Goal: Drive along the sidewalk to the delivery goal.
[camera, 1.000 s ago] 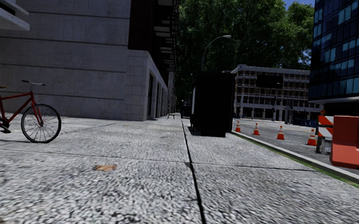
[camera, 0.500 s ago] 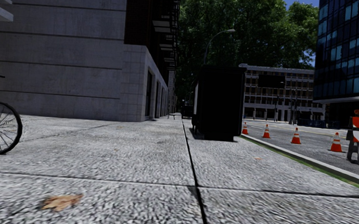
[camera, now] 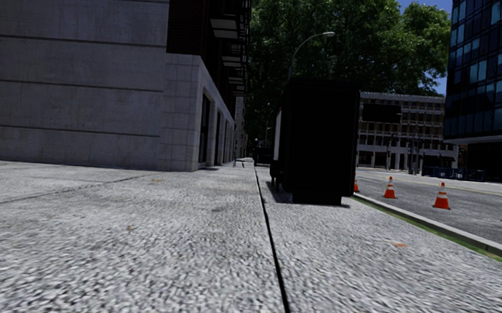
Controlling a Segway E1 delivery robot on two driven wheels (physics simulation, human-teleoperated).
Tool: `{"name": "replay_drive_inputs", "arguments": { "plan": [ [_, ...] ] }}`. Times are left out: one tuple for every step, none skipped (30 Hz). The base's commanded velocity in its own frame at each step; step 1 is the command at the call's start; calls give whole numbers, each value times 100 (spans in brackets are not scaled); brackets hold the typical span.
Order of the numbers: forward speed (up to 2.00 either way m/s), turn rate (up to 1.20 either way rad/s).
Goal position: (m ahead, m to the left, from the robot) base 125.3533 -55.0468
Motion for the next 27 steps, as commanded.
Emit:
{"name": "replay_drive_inputs", "arguments": {
  "plan": [
    [200, 0],
    [200, 0],
    [200, 0],
    [200, 0],
    [200, 0],
    [200, 0],
    [200, 0],
    [200, 0],
    [200, 0],
    [200, 0],
    [200, 0],
    [200, 0],
    [200, 0],
    [200, 0],
    [200, 0],
    [200, 0],
    [200, 0],
    [200, 0],
    [200, 0],
    [200, 0],
    [200, 0],
    [200, 0],
    [200, 0],
    [200, 0],
    [200, 0],
    [200, 0],
    [200, 0]
  ]
}}
